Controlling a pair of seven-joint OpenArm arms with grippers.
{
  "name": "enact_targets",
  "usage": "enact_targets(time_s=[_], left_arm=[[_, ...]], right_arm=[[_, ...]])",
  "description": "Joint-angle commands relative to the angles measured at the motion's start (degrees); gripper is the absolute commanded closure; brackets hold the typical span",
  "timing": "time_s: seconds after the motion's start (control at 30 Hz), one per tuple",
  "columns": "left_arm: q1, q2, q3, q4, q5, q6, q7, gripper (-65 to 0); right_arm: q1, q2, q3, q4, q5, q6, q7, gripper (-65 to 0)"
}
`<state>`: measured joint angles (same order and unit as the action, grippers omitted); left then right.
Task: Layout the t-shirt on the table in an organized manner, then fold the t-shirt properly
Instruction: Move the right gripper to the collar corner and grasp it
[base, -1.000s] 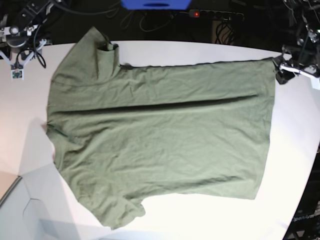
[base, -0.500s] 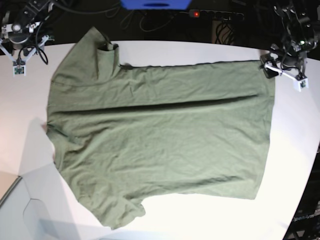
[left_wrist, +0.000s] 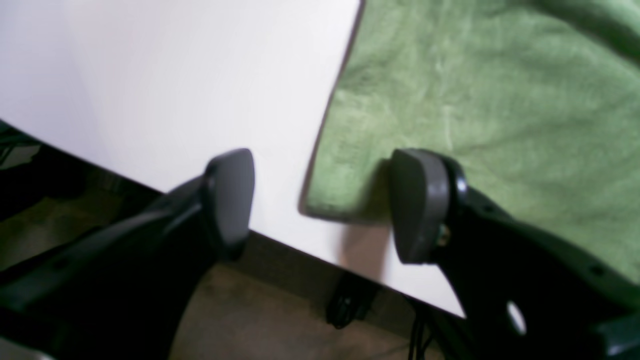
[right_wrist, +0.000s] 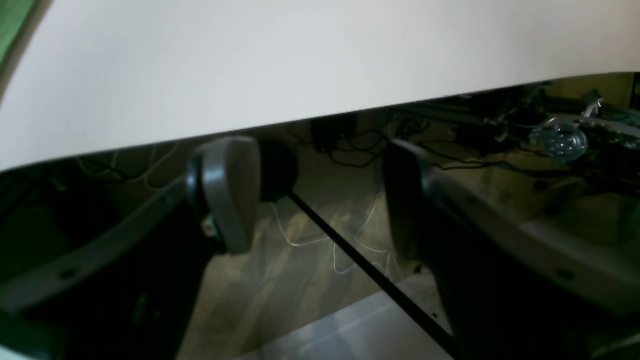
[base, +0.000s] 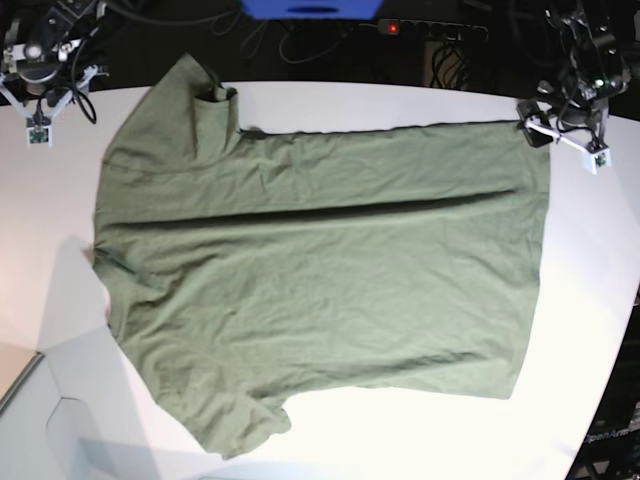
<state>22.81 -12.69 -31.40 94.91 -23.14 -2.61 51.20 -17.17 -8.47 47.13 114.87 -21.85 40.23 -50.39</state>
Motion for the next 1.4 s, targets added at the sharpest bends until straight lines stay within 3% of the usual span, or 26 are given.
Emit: enact_targets(time_s=[0.0,0.07,0.23,0.3,0.5,0.77,1.23,1.37], left_arm=[[0.1,-0.5,-0.1,0.3,-0.4,0.2,0.9,-40.3],[0.1,-0.5,-0.1,0.3,-0.4,0.2,0.9,-34.1],[-0.5,-0.5,0.0,-3.3,-0.4,0.2,0.9,-6.4],[-1.1,-0.5,-0.1,-4.8,-0.4,0.2,0.9,0.0],[-2.5,-0.5,-0.5,-5.1,-0.4,0.2,1.0,-0.2],[-3.7,-0.5,-0.6,-4.7,-0.4,0.2,1.1,-0.2],[-3.8,-0.5,-0.6,-4.7,-0.6,0.2,1.0,-0.2],[-3.8,-0.5,-0.6,-4.7,-0.5,0.2,1.0,-0.2]], right_arm=[[-0.1,0.5,-0.1,1.0,0.0,-0.2,0.5,-39.1],[-0.1,0.5,-0.2,1.0,0.0,-0.2,0.5,-39.1],[0.0,0.5,-0.3,1.1,0.0,-0.2,0.5,-39.1],[0.0,0.5,-0.4,1.1,0.0,-0.2,0.5,-39.1],[-2.0,0.5,-5.1,1.2,0.0,-0.2,1.1,-39.1],[-11.4,0.3,-15.4,1.2,0.0,-0.2,12.2,-39.5],[-10.8,-0.5,-22.8,0.6,0.1,-0.2,11.8,-41.8],[-9.4,-0.5,-22.8,0.3,0.1,-0.2,8.4,-41.8]])
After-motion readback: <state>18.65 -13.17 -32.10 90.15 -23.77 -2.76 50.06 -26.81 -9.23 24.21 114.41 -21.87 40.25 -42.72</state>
